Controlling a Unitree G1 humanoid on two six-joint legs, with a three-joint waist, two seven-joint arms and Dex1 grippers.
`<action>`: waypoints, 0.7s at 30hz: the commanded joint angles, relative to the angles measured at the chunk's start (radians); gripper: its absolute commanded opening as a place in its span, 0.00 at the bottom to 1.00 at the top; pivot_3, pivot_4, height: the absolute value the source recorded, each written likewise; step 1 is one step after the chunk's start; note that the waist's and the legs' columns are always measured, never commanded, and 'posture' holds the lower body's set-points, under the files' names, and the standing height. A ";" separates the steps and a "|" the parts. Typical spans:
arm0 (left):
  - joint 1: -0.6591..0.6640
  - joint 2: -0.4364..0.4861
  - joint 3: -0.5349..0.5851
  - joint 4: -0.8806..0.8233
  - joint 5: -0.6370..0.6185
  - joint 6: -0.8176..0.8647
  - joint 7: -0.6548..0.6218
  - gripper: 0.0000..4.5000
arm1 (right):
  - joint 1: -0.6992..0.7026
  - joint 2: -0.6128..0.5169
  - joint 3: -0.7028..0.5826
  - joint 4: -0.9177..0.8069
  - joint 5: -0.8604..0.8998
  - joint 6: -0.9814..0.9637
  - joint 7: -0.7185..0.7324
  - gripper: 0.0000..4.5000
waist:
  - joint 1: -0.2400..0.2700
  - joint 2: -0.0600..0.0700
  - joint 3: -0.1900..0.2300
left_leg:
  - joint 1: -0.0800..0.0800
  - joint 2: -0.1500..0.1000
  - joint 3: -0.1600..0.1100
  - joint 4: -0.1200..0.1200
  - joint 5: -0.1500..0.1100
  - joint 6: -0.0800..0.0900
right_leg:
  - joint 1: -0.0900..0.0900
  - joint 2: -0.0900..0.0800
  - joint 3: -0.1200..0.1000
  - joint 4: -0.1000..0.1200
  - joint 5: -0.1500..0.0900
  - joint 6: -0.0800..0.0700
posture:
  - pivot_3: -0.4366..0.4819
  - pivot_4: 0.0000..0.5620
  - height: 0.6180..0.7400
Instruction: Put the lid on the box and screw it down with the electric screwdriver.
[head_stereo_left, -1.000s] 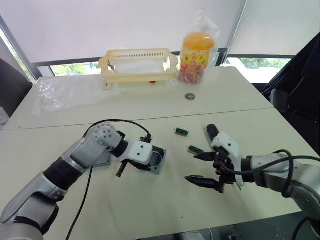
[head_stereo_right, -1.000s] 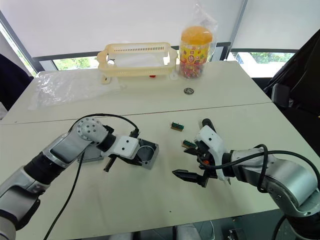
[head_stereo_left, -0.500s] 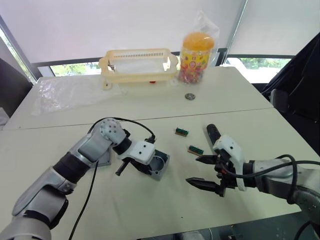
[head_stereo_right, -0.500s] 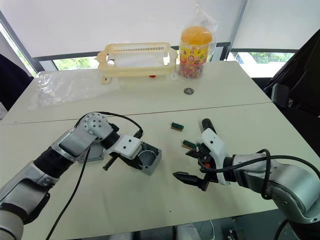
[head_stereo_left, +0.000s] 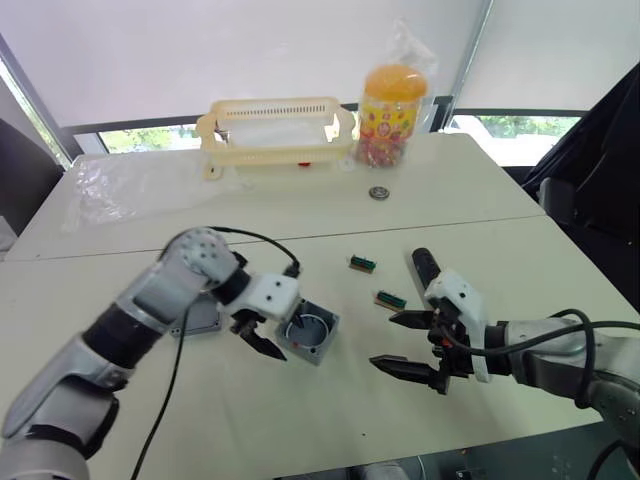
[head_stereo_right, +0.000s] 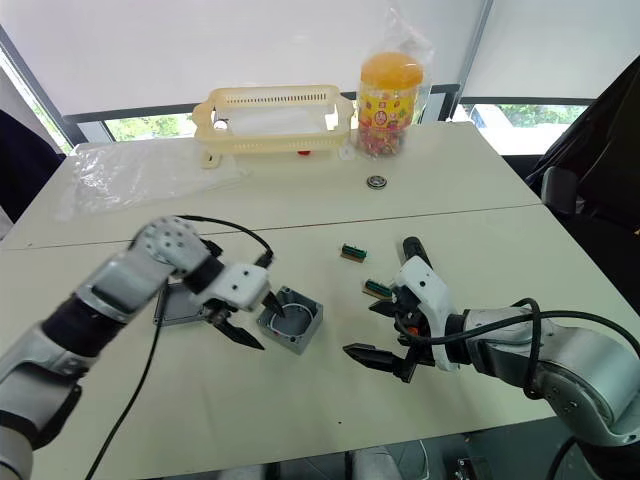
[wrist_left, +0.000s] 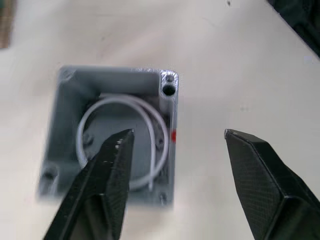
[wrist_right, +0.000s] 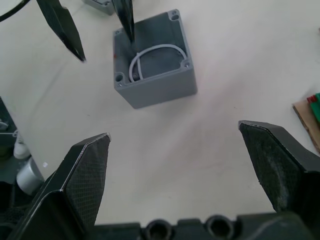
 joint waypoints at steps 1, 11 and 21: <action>-0.035 0.077 0.133 -0.103 -0.138 0.194 -0.004 0.65 | -0.026 0.016 -0.065 0.005 0.089 -0.017 0.017 1.00 | 0.000 0.000 0.000 | 0.000 0.000 0.000 0.000 0.000 0.000 | 0.000 0.000 0.000 0.000 0.000 0.000 | 0.48 0.27 1.00; 0.092 0.186 0.490 -0.004 -0.110 0.717 0.542 0.99 | -0.300 -0.014 0.014 0.154 0.055 -0.108 0.169 1.00 | -0.018 0.001 0.000 | 0.001 0.000 0.000 -0.001 0.000 0.000 | 0.000 0.000 -0.001 0.001 0.000 0.000 | 0.48 0.27 1.00; 0.254 0.064 0.826 0.045 -0.041 1.280 0.957 0.99 | -0.459 0.003 0.256 0.220 -0.147 -0.293 0.488 1.00 | -0.028 0.000 0.001 | 0.000 0.000 -0.003 -0.001 -0.001 0.002 | -0.001 -0.001 -0.003 0.001 0.000 0.000 | 0.48 0.27 1.00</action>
